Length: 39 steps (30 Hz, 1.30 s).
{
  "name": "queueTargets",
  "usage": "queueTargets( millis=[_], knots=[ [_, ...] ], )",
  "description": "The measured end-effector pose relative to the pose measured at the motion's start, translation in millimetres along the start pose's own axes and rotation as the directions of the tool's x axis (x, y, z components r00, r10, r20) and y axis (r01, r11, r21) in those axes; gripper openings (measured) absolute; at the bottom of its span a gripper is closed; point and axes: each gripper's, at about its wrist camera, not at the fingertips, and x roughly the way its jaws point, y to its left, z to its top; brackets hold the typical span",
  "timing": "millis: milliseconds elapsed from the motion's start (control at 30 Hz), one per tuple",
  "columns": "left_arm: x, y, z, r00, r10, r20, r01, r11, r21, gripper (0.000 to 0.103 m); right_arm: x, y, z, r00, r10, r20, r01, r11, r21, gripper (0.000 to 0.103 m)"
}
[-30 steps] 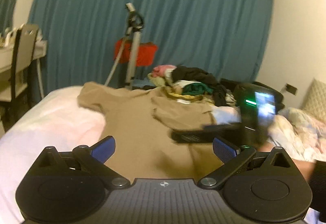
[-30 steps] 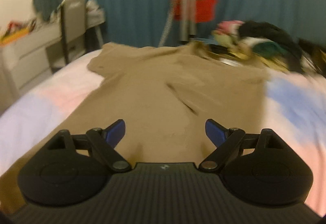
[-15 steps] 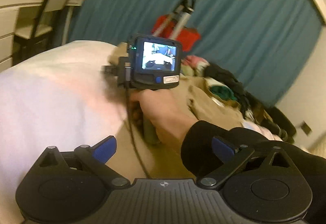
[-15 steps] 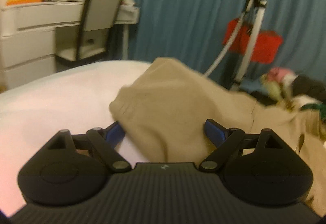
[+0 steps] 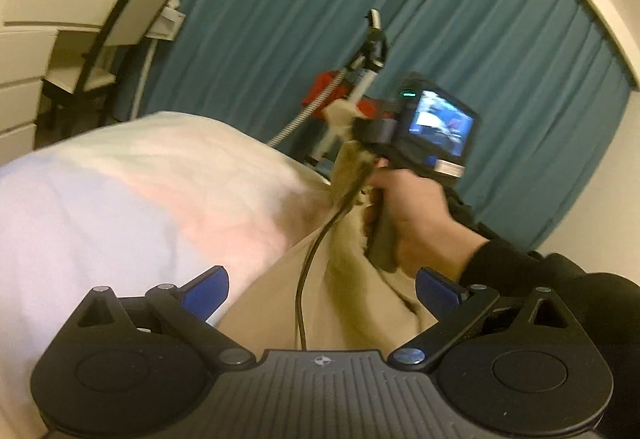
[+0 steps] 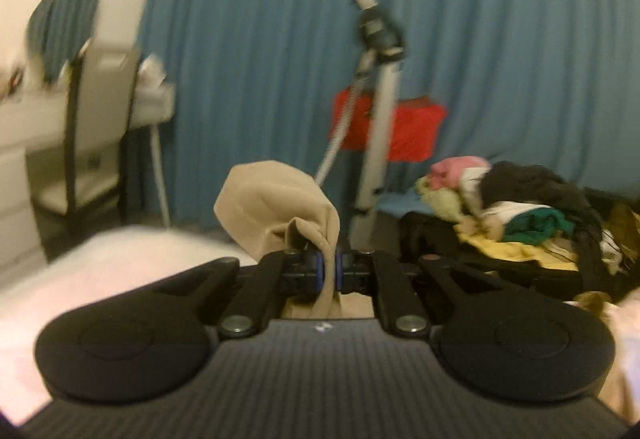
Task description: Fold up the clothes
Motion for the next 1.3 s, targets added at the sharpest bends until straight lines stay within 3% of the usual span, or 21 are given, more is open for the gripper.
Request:
queueTargets(
  millis=[167, 333, 433, 500, 533, 567, 700, 867, 1067, 1300],
  knots=[
    [4, -19, -11, 0.999, -0.020, -0.029, 0.022, 0.998, 0.060, 0.101, -22, -97, -9, 0.995, -0.095, 0.007, 0.092, 0.977, 0.194, 0.009],
    [18, -35, -21, 0.998, -0.016, -0.058, 0.023, 0.993, 0.117, 0.101, -21, -179, -59, 0.983, -0.173, -0.056, 0.182, 0.913, 0.366, 0.009],
    [28, -40, -26, 0.997, -0.007, -0.079, 0.018, 0.990, 0.140, 0.101, -8, -206, -94, 0.980, -0.147, -0.136, 0.193, 0.874, 0.445, 0.015],
    [35, -42, -26, 0.996, -0.001, -0.084, 0.015, 0.988, 0.156, 0.101, 5, -218, -113, 0.970, -0.118, -0.213, 0.207, 0.861, 0.464, 0.042],
    [38, -43, -27, 0.996, 0.002, -0.086, 0.013, 0.986, 0.165, 0.101, 6, -221, -120, 0.969, -0.102, -0.227, 0.200, 0.862, 0.466, 0.071],
    [41, -45, -27, 0.996, 0.005, -0.089, 0.011, 0.985, 0.173, 0.101, 6, -221, -125, 0.972, -0.076, -0.222, 0.174, 0.867, 0.468, 0.082],
    [53, -49, -28, 0.995, 0.017, -0.099, 0.004, 0.979, 0.205, 0.101, -7, -208, -120, 0.973, -0.079, -0.216, 0.159, 0.910, 0.383, 0.084],
    [52, -57, -30, 0.996, 0.019, -0.086, 0.003, 0.969, 0.247, 0.101, -57, -197, -94, 0.982, -0.078, -0.171, 0.139, 0.915, 0.378, 0.084],
    [42, -67, -31, 0.997, 0.009, -0.074, 0.012, 0.958, 0.286, 0.101, -156, -181, -76, 0.990, -0.055, -0.126, 0.097, 0.931, 0.352, 0.084],
    [22, -66, -18, 0.988, -0.013, -0.151, 0.050, 0.968, 0.244, 0.100, -302, -168, -81, 0.996, -0.015, -0.088, 0.043, 0.944, 0.327, 0.084]
  ],
)
